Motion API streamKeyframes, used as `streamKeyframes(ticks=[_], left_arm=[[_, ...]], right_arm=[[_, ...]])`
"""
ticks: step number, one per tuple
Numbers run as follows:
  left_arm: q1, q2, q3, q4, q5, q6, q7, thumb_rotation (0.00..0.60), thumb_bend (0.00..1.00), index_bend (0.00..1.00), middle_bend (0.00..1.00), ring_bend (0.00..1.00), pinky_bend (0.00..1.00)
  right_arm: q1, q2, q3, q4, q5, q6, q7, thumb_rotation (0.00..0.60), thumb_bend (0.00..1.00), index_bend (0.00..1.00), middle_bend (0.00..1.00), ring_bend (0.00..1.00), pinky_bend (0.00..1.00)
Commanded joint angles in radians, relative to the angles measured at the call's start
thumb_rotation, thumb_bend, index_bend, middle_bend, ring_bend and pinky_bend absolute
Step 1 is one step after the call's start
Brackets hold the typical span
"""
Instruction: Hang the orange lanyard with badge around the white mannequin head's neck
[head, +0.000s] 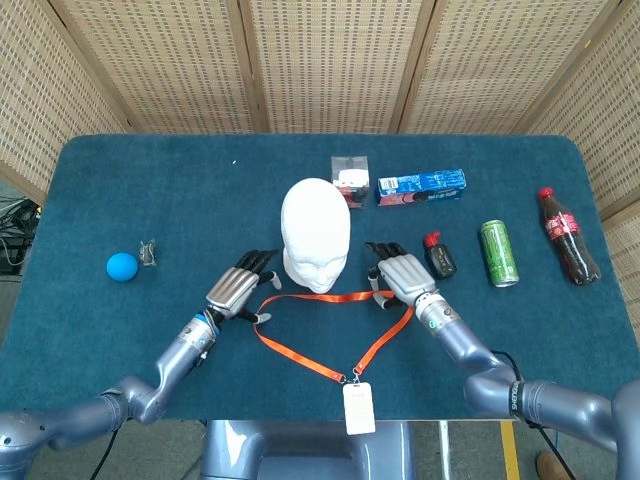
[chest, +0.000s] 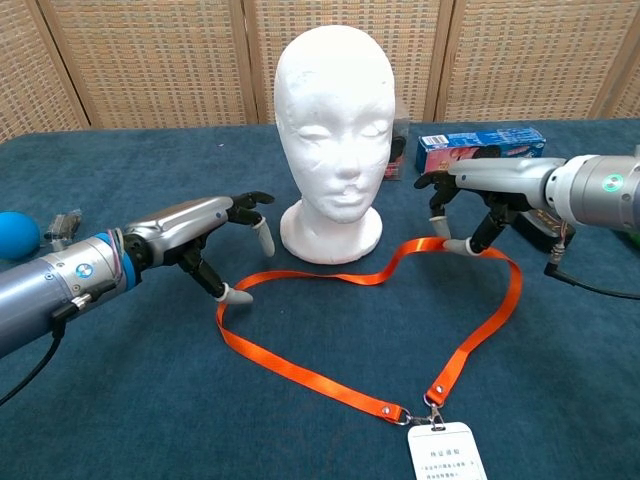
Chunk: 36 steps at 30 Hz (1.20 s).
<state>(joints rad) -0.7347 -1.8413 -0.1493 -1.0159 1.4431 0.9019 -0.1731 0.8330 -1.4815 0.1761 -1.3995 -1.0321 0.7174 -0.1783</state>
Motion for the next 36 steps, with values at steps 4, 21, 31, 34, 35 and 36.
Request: streamKeyframes(ticks=[4, 21, 31, 34, 35, 36], left_arm=[[-0.012, -0.027, -0.004, 0.030, -0.020, -0.012, 0.005, 0.600, 0.23, 0.42, 0.00, 0.00, 0.00], [-0.033, -0.018, -0.015, 0.018, -0.086, -0.067, 0.057, 0.600, 0.39, 0.46, 0.00, 0.00, 0.00], [-0.041, -0.029, -0.018, 0.013, -0.111, -0.074, 0.090, 0.600, 0.45, 0.50, 0.00, 0.00, 0.00], [-0.044, -0.029, -0.018, 0.013, -0.114, -0.075, 0.093, 0.600, 0.45, 0.51, 0.00, 0.00, 0.00], [-0.044, -0.030, -0.018, 0.013, -0.115, -0.076, 0.094, 0.600, 0.46, 0.51, 0.00, 0.00, 0.00], [-0.045, -0.030, -0.019, 0.013, -0.116, -0.077, 0.094, 0.600, 0.47, 0.52, 0.00, 0.00, 0.00]], right_arm=[[0.003, 0.000, -0.001, 0.008, -0.005, -0.005, 0.011, 0.600, 0.72, 0.74, 0.00, 0.00, 0.00], [0.009, 0.010, -0.008, 0.007, -0.006, 0.000, 0.013, 0.600, 0.72, 0.74, 0.00, 0.00, 0.00], [0.013, 0.017, -0.010, -0.007, 0.001, 0.006, 0.005, 0.600, 0.72, 0.74, 0.00, 0.00, 0.00], [0.013, 0.018, -0.011, -0.009, 0.002, 0.008, 0.003, 0.600, 0.72, 0.74, 0.00, 0.00, 0.00], [0.013, 0.019, -0.011, -0.010, 0.003, 0.009, 0.003, 0.600, 0.72, 0.74, 0.00, 0.00, 0.00], [0.014, 0.019, -0.011, -0.011, 0.003, 0.009, 0.003, 0.600, 0.72, 0.74, 0.00, 0.00, 0.00]])
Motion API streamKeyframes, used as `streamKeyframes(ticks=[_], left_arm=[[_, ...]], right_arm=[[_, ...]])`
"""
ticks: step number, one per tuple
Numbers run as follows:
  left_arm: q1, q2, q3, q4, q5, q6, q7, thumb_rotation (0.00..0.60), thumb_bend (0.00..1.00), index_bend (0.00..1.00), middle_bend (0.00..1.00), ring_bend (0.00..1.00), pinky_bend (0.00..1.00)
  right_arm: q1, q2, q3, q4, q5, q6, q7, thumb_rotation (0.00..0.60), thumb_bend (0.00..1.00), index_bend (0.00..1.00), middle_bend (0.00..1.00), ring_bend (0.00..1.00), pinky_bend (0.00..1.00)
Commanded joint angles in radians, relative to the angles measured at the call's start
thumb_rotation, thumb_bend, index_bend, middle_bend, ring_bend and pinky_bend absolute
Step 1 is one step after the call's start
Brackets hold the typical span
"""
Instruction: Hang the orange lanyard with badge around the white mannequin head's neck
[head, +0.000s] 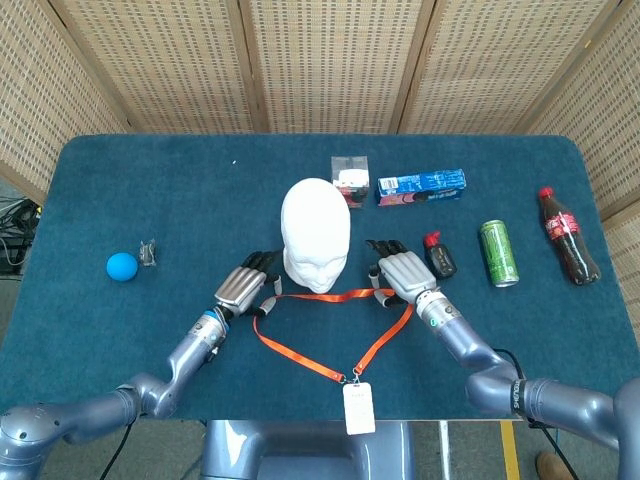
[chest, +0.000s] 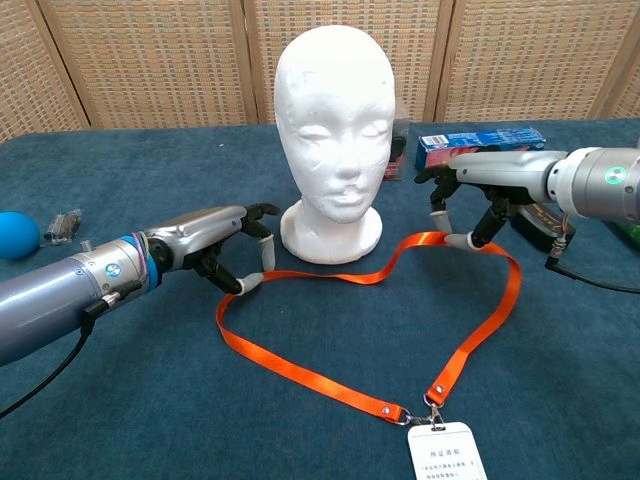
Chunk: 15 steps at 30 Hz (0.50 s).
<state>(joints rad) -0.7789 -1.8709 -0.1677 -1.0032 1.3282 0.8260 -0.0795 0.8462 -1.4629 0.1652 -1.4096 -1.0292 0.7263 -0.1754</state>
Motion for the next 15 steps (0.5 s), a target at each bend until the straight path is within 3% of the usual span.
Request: streamKeyframes(ticks=[1, 15], left_arm=[[-0.001, -0.001, -0.001, 0.000, -0.003, -0.001, 0.001, 0.600, 0.47, 0.53, 0.00, 0.00, 0.00], [-0.005, -0.023, 0.003, 0.023, -0.014, -0.001, 0.019, 0.600, 0.48, 0.64, 0.00, 0.00, 0.00]], right_arm=[[0.001, 0.001, 0.000, -0.002, 0.001, 0.001, -0.001, 0.600, 0.72, 0.74, 0.00, 0.00, 0.00], [0.001, 0.002, -0.004, -0.004, -0.003, 0.005, 0.004, 0.600, 0.72, 0.74, 0.00, 0.00, 0.00]])
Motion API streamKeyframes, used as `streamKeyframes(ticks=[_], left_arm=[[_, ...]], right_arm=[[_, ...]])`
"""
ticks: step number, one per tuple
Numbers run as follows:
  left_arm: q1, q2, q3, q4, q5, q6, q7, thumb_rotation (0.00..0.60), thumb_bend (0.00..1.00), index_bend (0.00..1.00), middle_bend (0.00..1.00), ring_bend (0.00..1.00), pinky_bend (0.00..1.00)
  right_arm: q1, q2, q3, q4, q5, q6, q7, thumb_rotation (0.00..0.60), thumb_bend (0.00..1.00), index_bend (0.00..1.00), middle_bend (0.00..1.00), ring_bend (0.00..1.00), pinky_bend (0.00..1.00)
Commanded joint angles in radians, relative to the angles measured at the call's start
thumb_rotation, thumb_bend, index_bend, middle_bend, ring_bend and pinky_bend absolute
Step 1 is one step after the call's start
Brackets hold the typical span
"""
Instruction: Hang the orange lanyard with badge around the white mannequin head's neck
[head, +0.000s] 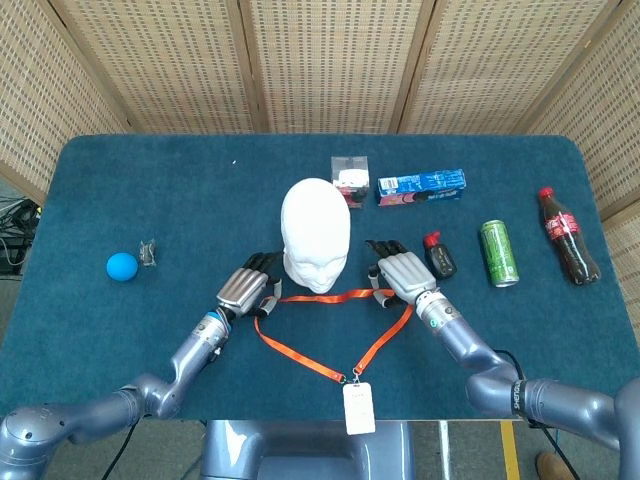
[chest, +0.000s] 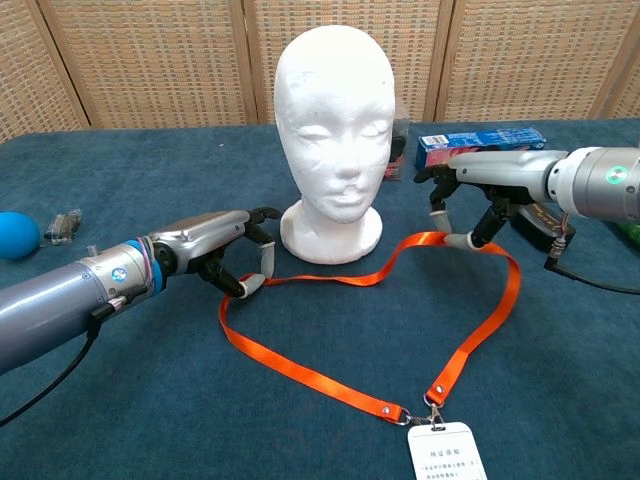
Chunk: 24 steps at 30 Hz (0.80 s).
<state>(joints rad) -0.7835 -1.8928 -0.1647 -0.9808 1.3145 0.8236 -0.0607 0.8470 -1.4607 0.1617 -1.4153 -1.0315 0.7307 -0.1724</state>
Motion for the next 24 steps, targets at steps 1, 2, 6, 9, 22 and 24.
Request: streamKeyframes(ticks=[1, 2, 6, 9, 22, 24], left_arm=[[0.000, -0.003, 0.000, 0.001, 0.000, 0.003, -0.001, 0.600, 0.48, 0.65, 0.00, 0.00, 0.00], [0.001, -0.003, 0.001, 0.000, 0.003, 0.009, -0.004, 0.600, 0.48, 0.65, 0.00, 0.00, 0.00], [0.010, 0.005, 0.013, -0.015, 0.030, 0.037, -0.028, 0.600, 0.48, 0.68, 0.00, 0.00, 0.00], [0.019, 0.018, 0.031, -0.028, 0.062, 0.067, -0.044, 0.600, 0.48, 0.70, 0.00, 0.00, 0.00], [0.094, 0.128, 0.136, -0.124, 0.269, 0.331, -0.114, 0.600, 0.48, 0.72, 0.00, 0.00, 0.00], [0.101, 0.143, 0.139, -0.139, 0.285, 0.359, -0.120, 0.600, 0.48, 0.73, 0.00, 0.00, 0.00]], right_arm=[[0.000, 0.000, -0.001, 0.001, -0.001, 0.001, 0.002, 0.600, 0.72, 0.74, 0.00, 0.00, 0.00], [-0.001, 0.000, -0.001, 0.001, -0.003, 0.002, 0.004, 0.600, 0.72, 0.74, 0.00, 0.00, 0.00], [-0.006, 0.008, -0.002, -0.008, -0.019, 0.010, 0.011, 0.600, 0.72, 0.74, 0.00, 0.00, 0.00], [-0.011, 0.020, -0.005, -0.025, -0.036, 0.019, 0.015, 0.600, 0.72, 0.74, 0.00, 0.00, 0.00], [-0.060, 0.121, -0.026, -0.198, -0.212, 0.123, 0.055, 0.600, 0.72, 0.75, 0.00, 0.00, 0.00], [-0.068, 0.140, -0.025, -0.230, -0.240, 0.145, 0.062, 0.600, 0.72, 0.75, 0.00, 0.00, 0.00]])
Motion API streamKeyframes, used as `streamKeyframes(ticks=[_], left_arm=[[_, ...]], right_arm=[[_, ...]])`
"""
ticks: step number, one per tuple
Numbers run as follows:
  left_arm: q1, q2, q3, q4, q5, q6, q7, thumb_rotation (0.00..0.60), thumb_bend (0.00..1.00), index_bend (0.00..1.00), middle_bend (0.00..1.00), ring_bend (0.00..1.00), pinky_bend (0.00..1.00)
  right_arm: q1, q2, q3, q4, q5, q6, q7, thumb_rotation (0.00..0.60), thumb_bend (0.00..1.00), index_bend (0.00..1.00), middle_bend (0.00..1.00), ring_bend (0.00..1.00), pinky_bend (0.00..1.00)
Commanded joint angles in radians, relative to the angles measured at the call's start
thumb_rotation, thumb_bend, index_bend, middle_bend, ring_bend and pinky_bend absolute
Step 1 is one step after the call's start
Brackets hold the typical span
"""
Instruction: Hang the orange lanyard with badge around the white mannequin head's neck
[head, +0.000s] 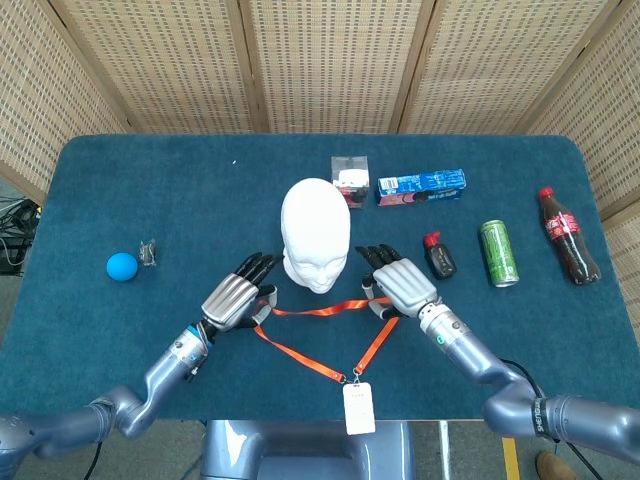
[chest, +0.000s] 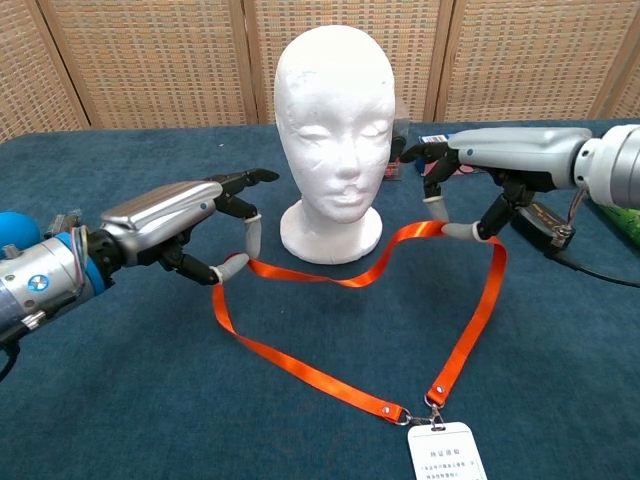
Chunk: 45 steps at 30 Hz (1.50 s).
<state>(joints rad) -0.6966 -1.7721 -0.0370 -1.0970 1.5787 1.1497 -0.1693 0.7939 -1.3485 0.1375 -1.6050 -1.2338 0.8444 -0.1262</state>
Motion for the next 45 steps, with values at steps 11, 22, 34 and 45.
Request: streamKeyframes(ticks=[11, 22, 34, 45], left_arm=[[0.015, 0.146, -0.055, -0.168, 0.063, 0.168, -0.011, 0.600, 0.48, 0.73, 0.00, 0.00, 0.00], [-0.009, 0.281, -0.149, -0.332, 0.003, 0.150, 0.045, 0.600, 0.48, 0.75, 0.00, 0.00, 0.00], [-0.012, 0.335, -0.217, -0.395, -0.101, 0.118, 0.050, 0.600, 0.48, 0.75, 0.00, 0.00, 0.00], [-0.076, 0.344, -0.318, -0.406, -0.296, -0.010, 0.117, 0.600, 0.48, 0.75, 0.00, 0.00, 0.00]], right_arm=[[-0.054, 0.159, 0.050, -0.247, -0.130, 0.157, 0.049, 0.600, 0.72, 0.75, 0.00, 0.00, 0.00], [-0.063, 0.261, 0.151, -0.351, -0.080, 0.202, 0.144, 0.600, 0.72, 0.75, 0.00, 0.00, 0.00], [-0.051, 0.322, 0.239, -0.369, 0.017, 0.197, 0.233, 0.600, 0.72, 0.75, 0.00, 0.00, 0.00], [0.021, 0.314, 0.300, -0.263, 0.190, 0.149, 0.167, 0.600, 0.72, 0.75, 0.01, 0.00, 0.00]])
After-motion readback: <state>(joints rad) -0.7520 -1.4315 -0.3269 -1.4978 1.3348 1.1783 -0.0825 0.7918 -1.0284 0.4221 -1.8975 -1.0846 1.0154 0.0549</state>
